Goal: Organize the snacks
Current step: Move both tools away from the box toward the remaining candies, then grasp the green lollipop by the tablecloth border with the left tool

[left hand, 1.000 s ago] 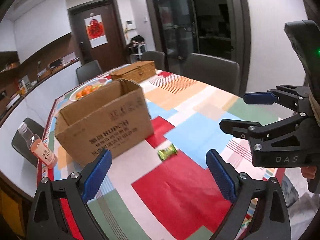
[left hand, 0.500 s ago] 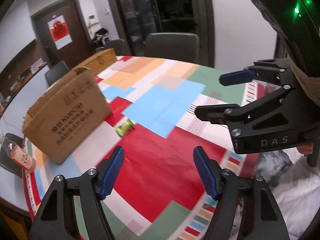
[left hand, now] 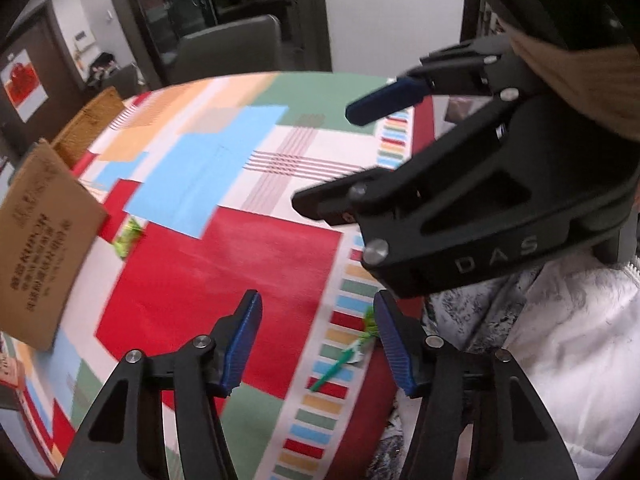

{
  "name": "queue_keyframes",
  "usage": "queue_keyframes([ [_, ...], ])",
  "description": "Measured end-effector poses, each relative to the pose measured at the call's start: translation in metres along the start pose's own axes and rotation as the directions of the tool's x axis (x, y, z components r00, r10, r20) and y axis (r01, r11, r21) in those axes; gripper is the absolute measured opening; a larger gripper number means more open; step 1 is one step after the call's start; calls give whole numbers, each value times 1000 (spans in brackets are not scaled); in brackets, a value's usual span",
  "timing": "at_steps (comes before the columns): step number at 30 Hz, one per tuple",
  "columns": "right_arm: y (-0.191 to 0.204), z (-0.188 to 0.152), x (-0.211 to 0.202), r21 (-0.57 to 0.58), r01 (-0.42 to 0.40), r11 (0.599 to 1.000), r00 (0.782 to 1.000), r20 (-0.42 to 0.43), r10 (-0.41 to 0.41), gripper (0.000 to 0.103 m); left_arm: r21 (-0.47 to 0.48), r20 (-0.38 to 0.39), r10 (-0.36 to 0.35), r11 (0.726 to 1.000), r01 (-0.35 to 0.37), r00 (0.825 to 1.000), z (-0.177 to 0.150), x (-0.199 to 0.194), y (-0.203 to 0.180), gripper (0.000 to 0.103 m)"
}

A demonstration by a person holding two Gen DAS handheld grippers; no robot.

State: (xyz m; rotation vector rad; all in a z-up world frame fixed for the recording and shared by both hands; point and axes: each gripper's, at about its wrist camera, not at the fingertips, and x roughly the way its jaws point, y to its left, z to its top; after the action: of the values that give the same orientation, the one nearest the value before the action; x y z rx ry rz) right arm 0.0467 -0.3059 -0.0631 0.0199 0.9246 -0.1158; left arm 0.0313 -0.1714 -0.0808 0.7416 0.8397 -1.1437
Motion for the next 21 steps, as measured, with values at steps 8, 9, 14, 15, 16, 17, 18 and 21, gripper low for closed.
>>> queue_keyframes([
  [8,-14,-10,8,39,15,999,998,-58,-12,75,7,-48,-68,998,68,997,3,13,-10,48],
  [9,-14,-11,9,42,13,999,998,-63,-10,75,8,-54,-75,997,76,996,3,14,-11,48],
  [14,-17,-17,12,57,8,998,996,-87,-3,75,2,-91,-114,993,115,989,4,20,-15,46],
  [15,-17,-18,13,57,7,998,996,-91,-2,75,5,-95,-115,993,116,989,3,21,-17,46],
  [16,-18,-19,13,57,7,998,995,-96,-2,75,7,-98,-116,993,117,988,4,23,-17,45],
  [17,-18,-20,14,58,9,998,995,-101,-3,75,9,-103,-117,993,118,988,4,24,-18,44],
  [18,-18,-22,15,59,9,998,994,-106,-3,75,12,-105,-117,993,119,988,4,25,-19,43],
  [21,-19,-26,17,62,12,998,993,-119,-5,75,13,-116,-119,993,121,986,5,30,-21,42],
])
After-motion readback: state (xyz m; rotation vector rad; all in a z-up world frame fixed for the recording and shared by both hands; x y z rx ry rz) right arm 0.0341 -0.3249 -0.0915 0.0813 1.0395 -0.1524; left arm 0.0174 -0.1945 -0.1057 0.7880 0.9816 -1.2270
